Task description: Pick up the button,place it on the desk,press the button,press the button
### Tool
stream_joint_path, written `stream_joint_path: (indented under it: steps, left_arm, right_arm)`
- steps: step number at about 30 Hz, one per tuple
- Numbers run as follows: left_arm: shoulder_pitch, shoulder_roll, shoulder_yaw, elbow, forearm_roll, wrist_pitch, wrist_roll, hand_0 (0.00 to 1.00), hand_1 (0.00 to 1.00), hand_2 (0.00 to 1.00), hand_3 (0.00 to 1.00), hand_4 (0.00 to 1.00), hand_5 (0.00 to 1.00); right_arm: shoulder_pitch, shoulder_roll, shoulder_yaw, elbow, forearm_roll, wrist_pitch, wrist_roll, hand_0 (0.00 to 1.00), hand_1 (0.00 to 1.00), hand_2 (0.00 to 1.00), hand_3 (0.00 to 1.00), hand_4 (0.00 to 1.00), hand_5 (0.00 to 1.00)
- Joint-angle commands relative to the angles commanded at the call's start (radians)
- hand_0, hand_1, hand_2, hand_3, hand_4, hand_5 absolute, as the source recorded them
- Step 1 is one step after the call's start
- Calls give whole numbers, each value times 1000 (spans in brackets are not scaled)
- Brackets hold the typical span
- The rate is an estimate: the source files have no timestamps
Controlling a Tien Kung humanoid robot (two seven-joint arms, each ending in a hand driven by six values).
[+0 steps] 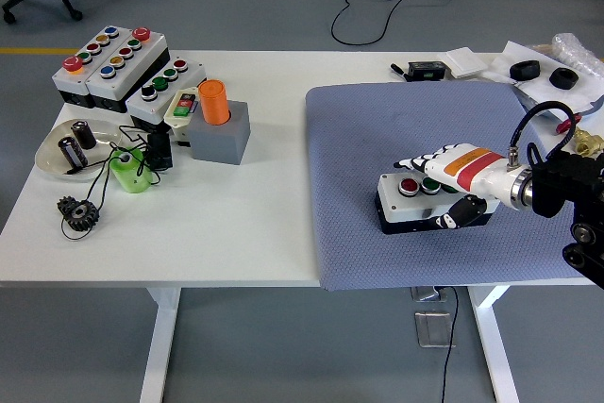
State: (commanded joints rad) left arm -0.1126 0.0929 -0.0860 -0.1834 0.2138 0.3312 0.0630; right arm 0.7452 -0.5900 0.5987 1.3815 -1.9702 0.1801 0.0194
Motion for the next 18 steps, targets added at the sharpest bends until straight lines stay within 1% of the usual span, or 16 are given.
stream_joint_path:
  steps: [2,3,6,8,9,11,12,13,14,15,18]
  left_arm:
    - [0,0,3,0,-1,0,0,599,538,505,449,267,976]
    - [1,0,4,0,-1,0,0,598,538,505,449,267,977]
    - [3,0,6,0,-2,0,0,598,538,505,449,267,977]
    - [4,0,8,1,-2,0,1,598,538,505,449,267,977]
    - [5,-1,8,1,-2,1,1,599,539,505,449,267,977]
    - [7,-1,9,1,-4,1,0,599,539,505,449,267,977]
    - [7,-1,9,1,-4,1,0,599,539,505,449,267,977]
    - [8,-1,10,1,-3,1,0,599,539,505,449,267,977]
    - [8,-1,10,1,-3,1,0,599,539,505,449,267,977]
    - [9,-1,12,1,-3,1,0,598,539,505,451,267,977]
    - [11,-1,11,1,-2,1,-1,598,539,505,451,267,977]
  right_arm:
    - [-2,-3,12,14,9,-1,-2,884,826,927,998,835,149]
    - [-5,-6,21,25,14,-1,-3,894,845,955,998,855,169]
    - [-20,-16,47,56,32,-8,-1,894,845,955,998,855,169]
    - [-37,-27,70,81,59,-37,8,894,845,955,998,855,169]
    - [-51,-36,85,101,80,-66,4,816,757,837,991,840,166]
    - [-74,-53,112,141,118,-146,-17,816,757,837,991,840,166]
    - [-79,-58,119,149,126,-174,-22,816,757,837,991,840,166]
    - [-87,-68,134,169,145,-197,-52,816,757,837,991,840,166]
    - [-90,-70,138,175,150,-203,-62,816,757,837,991,840,166]
    - [-95,-81,148,190,178,-225,-92,358,124,264,882,525,85]
    - [-109,-105,164,219,255,-219,-137,358,124,264,882,525,85]
